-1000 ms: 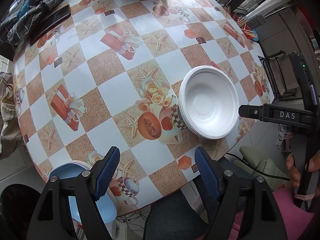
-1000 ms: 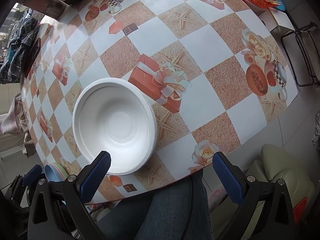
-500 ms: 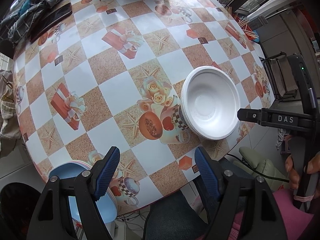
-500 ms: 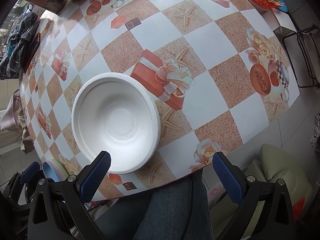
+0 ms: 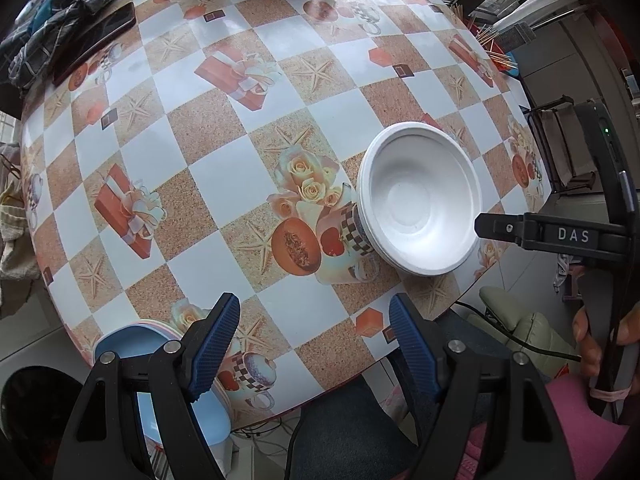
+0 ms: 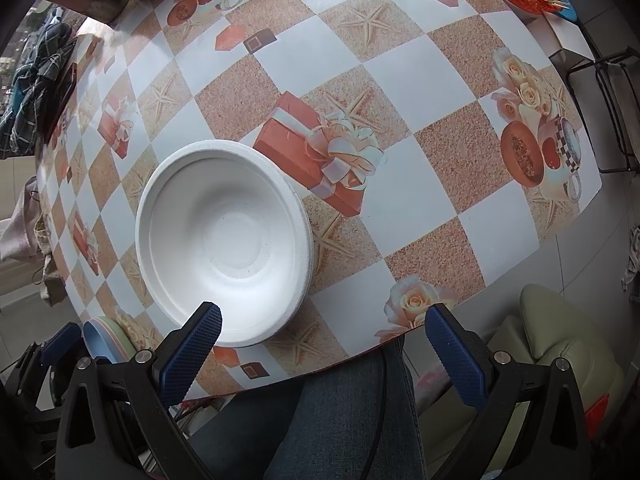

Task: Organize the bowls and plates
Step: 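Move both grippers to the rim of the white bowl stack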

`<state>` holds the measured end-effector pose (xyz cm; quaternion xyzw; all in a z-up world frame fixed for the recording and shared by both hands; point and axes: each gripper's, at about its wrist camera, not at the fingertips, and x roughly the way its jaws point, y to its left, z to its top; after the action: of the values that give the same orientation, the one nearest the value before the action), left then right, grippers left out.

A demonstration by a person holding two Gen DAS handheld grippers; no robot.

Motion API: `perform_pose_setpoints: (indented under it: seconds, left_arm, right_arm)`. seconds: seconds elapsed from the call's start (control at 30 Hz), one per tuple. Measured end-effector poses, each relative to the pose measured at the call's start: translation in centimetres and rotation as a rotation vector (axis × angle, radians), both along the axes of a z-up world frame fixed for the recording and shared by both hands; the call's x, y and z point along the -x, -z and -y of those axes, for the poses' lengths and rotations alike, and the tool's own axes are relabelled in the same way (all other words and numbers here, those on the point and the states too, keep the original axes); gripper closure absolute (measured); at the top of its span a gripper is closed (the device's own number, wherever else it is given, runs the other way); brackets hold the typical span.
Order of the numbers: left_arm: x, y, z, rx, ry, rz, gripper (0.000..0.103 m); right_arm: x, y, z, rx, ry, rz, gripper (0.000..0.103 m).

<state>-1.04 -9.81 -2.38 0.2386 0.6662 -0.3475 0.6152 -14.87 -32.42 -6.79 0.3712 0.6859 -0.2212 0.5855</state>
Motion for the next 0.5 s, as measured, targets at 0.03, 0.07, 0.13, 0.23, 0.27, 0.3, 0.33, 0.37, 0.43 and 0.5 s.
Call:
perform_pose_setpoints:
  seconds: [0.03,0.07,0.13,0.23,0.27,0.3,0.33,0.37,0.43,0.5]
  left_arm:
    - [0.0,0.0,0.1,-0.001,0.001,-0.001,0.023]
    - [0.1,0.1,0.3,-0.002,0.002,-0.002,0.023]
    - [0.2,0.1,0.5,-0.004,0.009,-0.004,0.023]
    - [0.3,0.2,0.8,-0.007,0.018,-0.004,0.023]
    - [0.4,0.3,0.9,-0.007,0.020,-0.004,0.023]
    - [0.4,0.3,1.0,-0.008,0.020,-0.004,0.023]
    - [0.4,0.4,1.1,-0.009,0.019,-0.004,0.023]
    - [0.4,0.4,1.2,-0.009,0.018,-0.004,0.023]
    - [0.4,0.6,1.3,-0.014,0.013,-0.004,0.023]
    - [0.3,0.8,1.4,-0.015,0.008,-0.004,0.023]
  right_arm:
    - [0.0,0.0,0.0,0.000,-0.001,0.000,0.001]
    - [0.1,0.1,0.0,-0.001,-0.001,-0.001,0.001]
    - [0.2,0.1,0.1,-0.002,0.000,-0.002,0.001]
    - [0.5,0.2,0.1,-0.002,0.008,-0.006,0.001]
    - [0.7,0.3,0.1,-0.003,0.010,-0.007,0.001]
    - [0.7,0.3,0.1,-0.004,0.010,-0.008,0.001]
    - [0.7,0.4,0.2,-0.005,0.010,-0.008,0.001]
    - [0.7,0.5,0.3,-0.006,0.008,-0.009,0.001]
    - [0.8,0.6,0.3,-0.009,0.007,-0.009,0.001]
    - [0.9,0.8,0.2,-0.014,0.006,-0.011,0.001]
